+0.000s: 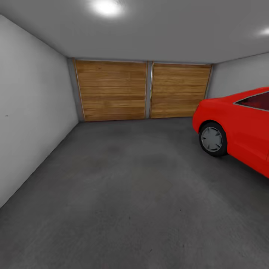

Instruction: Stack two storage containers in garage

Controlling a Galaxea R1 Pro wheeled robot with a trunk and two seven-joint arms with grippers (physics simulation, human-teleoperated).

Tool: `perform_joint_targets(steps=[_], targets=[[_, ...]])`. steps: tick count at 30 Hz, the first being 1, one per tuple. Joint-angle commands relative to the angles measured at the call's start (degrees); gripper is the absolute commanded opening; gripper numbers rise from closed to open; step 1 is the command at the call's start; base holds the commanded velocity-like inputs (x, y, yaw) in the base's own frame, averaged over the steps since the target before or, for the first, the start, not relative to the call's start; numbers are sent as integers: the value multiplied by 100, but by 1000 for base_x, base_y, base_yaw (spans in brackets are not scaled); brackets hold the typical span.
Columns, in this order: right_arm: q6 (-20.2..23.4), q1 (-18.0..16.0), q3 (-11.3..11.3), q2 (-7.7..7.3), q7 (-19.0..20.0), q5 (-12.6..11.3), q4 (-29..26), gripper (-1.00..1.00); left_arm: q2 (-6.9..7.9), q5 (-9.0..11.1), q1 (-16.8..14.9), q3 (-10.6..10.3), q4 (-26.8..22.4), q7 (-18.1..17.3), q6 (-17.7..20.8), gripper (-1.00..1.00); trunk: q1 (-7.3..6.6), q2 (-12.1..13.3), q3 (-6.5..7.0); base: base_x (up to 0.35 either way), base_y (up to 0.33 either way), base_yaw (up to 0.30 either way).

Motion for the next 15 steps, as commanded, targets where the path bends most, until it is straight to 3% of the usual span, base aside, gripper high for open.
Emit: perform_joint_targets(steps=[1,4,9,15], targets=[[18,-9,-33,-24,-33,-33,9,100,-33,33,-9,33,-33,-18,-33,100,0,-2,-3,0,0,0],[2,-9,2,-15,-20,23,4,100,-7,129,-9,44,-130,-12,-130,100,0,-2,-3,0,0,0],[-55,-9,39,-3,14,69,3,100,55,-15,-9,12,-171,-9,-85,100,0,-2,-3,0,0,0],[-115,-9,38,46,10,53,5,100,58,-41,-7,9,-183,-9,-89,100,0,-2,-3,0,0,62]])
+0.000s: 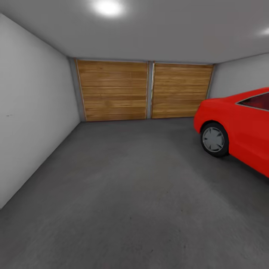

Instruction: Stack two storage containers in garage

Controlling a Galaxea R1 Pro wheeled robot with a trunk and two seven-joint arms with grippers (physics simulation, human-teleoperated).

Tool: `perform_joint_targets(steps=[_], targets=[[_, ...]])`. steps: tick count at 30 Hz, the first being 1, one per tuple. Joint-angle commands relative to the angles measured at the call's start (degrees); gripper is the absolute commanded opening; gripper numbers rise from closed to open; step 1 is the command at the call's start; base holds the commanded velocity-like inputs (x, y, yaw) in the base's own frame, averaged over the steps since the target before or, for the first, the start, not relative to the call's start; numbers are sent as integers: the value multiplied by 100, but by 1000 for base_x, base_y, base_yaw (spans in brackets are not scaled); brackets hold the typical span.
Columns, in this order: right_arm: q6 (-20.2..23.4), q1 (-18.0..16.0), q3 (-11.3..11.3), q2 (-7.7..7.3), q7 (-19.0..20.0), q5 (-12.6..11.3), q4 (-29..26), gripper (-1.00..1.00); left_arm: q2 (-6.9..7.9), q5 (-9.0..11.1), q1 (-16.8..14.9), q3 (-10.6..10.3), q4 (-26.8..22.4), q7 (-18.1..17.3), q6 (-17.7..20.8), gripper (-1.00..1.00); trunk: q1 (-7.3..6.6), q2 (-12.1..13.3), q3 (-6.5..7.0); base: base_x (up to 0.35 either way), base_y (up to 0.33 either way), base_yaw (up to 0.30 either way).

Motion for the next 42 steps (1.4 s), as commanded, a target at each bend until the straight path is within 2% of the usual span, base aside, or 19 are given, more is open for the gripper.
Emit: perform_joint_targets(steps=[1,42], targets=[[-15,-1,4,-1,1,0,2,100,-2,-5,-2,-2,-3,-1,-24,100,0,-2,-5,0,0,215],[-32,-1,0,6,0,-4,4,100,2,-7,-2,-17,-4,-1,-43,100,0,-2,-5,0,0,275]])
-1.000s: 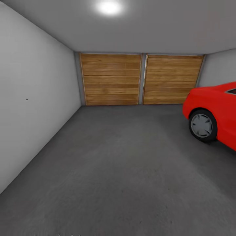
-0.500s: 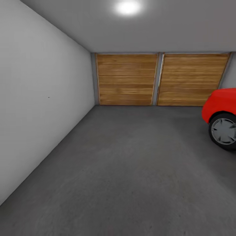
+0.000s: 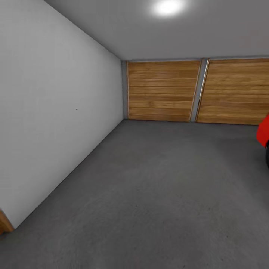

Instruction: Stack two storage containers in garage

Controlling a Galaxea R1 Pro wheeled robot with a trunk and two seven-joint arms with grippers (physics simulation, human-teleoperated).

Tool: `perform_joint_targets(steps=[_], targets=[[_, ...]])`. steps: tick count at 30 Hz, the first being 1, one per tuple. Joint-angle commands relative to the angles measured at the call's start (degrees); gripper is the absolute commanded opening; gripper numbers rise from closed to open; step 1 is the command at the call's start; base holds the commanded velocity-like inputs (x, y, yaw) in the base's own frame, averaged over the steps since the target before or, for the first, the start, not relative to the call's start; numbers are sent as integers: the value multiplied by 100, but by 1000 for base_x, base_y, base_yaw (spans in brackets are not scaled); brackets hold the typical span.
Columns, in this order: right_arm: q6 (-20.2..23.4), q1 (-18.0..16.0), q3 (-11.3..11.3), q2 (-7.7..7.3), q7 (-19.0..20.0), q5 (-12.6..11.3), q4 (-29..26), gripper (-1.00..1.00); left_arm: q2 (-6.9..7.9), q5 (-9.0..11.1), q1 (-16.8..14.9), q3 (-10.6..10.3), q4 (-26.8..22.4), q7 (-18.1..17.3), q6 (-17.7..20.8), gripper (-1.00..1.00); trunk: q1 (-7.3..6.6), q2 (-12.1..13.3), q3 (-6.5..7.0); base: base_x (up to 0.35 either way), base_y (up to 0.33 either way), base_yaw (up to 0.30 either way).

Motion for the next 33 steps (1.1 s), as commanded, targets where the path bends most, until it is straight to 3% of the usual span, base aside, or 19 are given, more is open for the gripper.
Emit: perform_joint_targets(steps=[1,33], targets=[[-44,-1,2,1,1,4,1,100,-2,-4,-1,-1,-2,-1,-12,100,0,-3,-4,0,0,278],[-131,-1,2,1,1,13,1,100,0,-4,0,-1,-2,-1,-9,100,0,-3,-4,0,0,278]])
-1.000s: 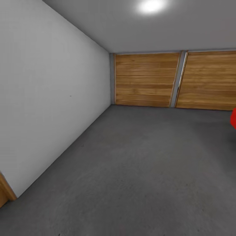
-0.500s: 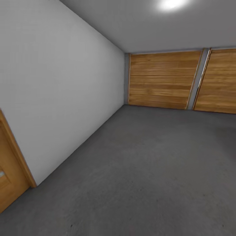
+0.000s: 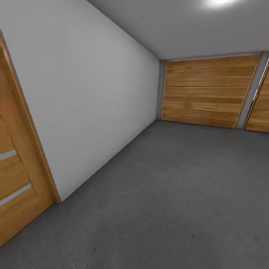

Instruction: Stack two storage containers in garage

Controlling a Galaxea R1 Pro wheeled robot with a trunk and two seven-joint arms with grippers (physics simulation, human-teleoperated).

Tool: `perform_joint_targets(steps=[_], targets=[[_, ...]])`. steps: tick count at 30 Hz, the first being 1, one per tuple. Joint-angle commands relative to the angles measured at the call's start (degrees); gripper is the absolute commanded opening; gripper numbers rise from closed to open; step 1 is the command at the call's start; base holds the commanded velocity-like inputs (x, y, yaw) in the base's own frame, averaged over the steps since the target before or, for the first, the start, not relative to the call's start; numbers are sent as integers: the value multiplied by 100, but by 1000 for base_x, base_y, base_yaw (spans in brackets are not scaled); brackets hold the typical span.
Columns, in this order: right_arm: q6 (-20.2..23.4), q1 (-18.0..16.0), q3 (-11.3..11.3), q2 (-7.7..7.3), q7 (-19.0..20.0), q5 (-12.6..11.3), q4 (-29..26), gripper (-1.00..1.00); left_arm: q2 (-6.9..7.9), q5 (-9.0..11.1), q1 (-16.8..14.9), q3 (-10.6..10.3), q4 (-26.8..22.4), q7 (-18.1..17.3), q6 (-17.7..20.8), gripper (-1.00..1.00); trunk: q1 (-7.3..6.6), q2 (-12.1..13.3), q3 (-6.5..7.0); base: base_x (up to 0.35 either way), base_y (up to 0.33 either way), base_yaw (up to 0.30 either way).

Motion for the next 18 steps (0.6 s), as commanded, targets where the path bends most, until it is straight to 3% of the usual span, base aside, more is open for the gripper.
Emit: perform_joint_targets(steps=[1,18], targets=[[-17,-1,2,0,1,5,1,100,1,-4,-1,-1,-2,-1,-13,100,0,-3,-5,0,0,278],[-18,-1,2,-8,1,5,1,100,0,-4,-2,-1,-2,-1,-14,100,0,-3,-5,0,0,278]])
